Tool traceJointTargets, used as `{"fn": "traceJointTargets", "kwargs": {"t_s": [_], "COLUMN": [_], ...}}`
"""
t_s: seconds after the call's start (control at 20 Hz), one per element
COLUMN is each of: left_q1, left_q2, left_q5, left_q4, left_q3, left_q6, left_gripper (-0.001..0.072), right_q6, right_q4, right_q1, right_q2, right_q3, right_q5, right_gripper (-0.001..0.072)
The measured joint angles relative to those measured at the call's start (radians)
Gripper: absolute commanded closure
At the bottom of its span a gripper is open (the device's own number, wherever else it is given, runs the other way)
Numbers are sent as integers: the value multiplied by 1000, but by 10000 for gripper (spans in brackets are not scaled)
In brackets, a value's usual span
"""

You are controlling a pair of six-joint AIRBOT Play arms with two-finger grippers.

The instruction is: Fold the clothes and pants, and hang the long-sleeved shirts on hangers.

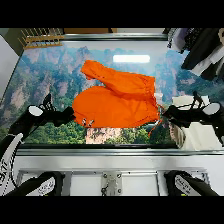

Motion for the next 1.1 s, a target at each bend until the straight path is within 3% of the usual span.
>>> {"fn": "traceJointTargets", "kwargs": {"t_s": [0.45,0.5,0.55,0.8,1.1], "left_q1": [0,0,0,18,84], "left_q2": [10,11,11,32,237], "left_q5": [-10,-9,-10,-17,-23], "left_q4": [23,23,24,27,22], "left_q3": [1,2,2,69,492], "left_q6": [0,0,0,-1,-4], "left_gripper": [700,700,700,700,700], "right_q6": [-93,-106,-119,-230,-267], "right_q4": [298,312,315,298,122], "right_q1": [147,156,163,172,173], "right_q2": [-208,-219,-228,-188,38], "right_q3": [-94,-93,-92,-14,428], "right_q5": [-351,-372,-388,-364,-82], "right_gripper": [255,557,699,701,701]}}
